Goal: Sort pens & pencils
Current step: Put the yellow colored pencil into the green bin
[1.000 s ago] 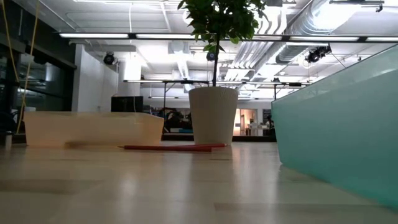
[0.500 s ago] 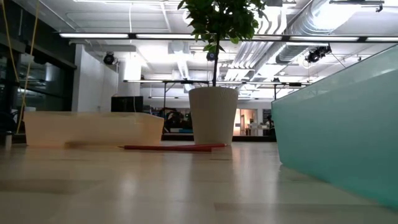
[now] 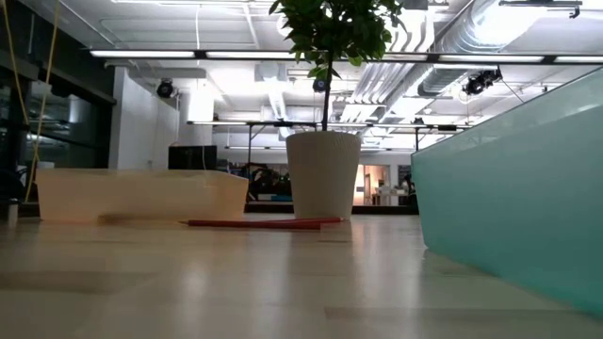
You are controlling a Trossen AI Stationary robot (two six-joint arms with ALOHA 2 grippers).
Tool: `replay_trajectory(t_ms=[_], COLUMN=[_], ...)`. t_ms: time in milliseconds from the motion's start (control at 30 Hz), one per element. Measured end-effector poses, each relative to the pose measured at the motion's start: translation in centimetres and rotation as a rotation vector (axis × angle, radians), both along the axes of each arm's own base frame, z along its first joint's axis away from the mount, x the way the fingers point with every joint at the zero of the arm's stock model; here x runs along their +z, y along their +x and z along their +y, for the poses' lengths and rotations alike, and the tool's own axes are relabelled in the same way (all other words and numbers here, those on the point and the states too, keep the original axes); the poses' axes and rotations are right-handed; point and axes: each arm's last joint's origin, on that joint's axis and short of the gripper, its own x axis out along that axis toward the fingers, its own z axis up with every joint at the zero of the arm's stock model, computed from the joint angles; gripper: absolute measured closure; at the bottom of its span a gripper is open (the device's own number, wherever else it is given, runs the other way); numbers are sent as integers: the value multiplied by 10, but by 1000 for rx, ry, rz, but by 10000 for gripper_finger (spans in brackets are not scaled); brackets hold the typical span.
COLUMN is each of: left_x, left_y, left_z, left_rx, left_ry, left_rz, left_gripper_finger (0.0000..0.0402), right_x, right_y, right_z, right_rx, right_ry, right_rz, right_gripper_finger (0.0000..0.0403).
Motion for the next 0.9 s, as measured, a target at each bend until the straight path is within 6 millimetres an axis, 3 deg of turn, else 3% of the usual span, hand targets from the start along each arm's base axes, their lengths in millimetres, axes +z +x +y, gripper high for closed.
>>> replay_trajectory(t_ms=[200,633,900], left_x=[0,1,-1], left_y=[0,0,0], left_z=[0,0,0], left_rx=[0,2,4], left_ry=[0,17,28], left_rz=[0,-8,13], left_gripper_finger=[401,401,401], right_x=[0,0,0], right_y=[0,0,0], right_z=[0,-2,-2], right_rx=[-2,-6,-7], right_ry=[-3,-23,-31], right_rz=[-1,-6,-4], right_gripper_finger=[293,389,392])
